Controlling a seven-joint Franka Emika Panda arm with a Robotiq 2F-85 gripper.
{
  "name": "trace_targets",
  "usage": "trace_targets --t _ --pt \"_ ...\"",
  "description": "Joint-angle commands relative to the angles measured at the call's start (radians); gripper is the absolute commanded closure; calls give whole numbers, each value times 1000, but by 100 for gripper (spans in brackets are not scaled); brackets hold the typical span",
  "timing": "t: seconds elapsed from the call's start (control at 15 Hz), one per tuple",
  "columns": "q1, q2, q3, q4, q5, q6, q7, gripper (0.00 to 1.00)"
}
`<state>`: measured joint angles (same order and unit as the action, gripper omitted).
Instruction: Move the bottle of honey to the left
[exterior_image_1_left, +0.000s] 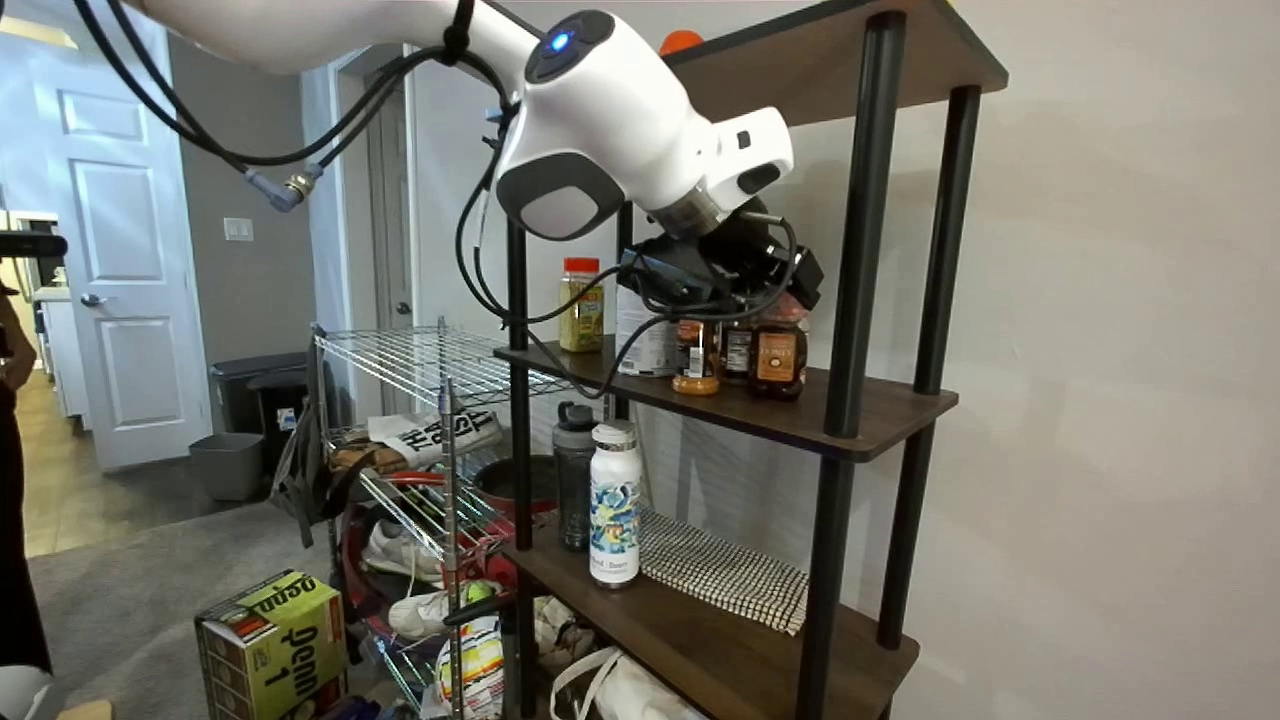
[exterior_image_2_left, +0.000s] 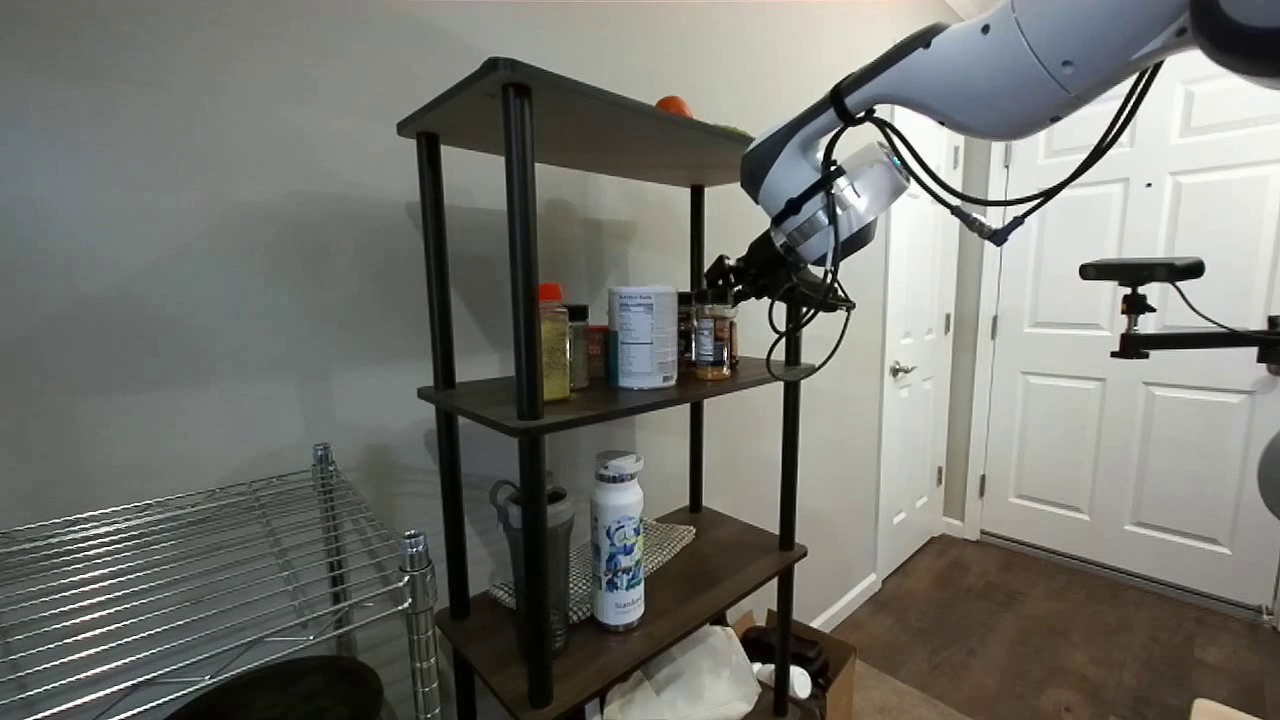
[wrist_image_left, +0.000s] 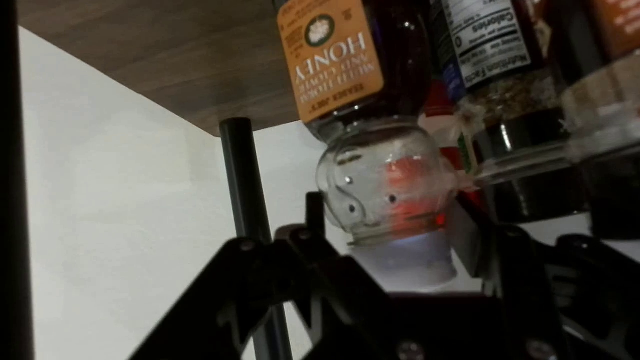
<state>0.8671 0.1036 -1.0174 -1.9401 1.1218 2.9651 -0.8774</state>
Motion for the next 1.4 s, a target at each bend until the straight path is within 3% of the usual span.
trace_targets --t 0.0,0.07,0.27,0.4,0.93,1.07,1.13,1.2,1.27,1.33 --pt "-43 52 8 38 64 -13 -54 66" --pt "-53 58 6 45 62 -14 -51 73" --pt "-76 64 2 54 50 -14 -42 76" --pt "-82 51 -3 53 31 -13 -35 83" --pt "-63 8 -23 25 -34 -12 -16 83" --pt "-43 -33 -40 -4 -101 -34 -10 83" --pt "-214 -130 161 -45 -246 -4 41 83" --pt "-251 -157 197 -65 -308 -14 57 83" --pt "-129 -162 63 -87 -295 -46 31 83" --pt "-162 -194 95 -109 -337 -53 47 83"
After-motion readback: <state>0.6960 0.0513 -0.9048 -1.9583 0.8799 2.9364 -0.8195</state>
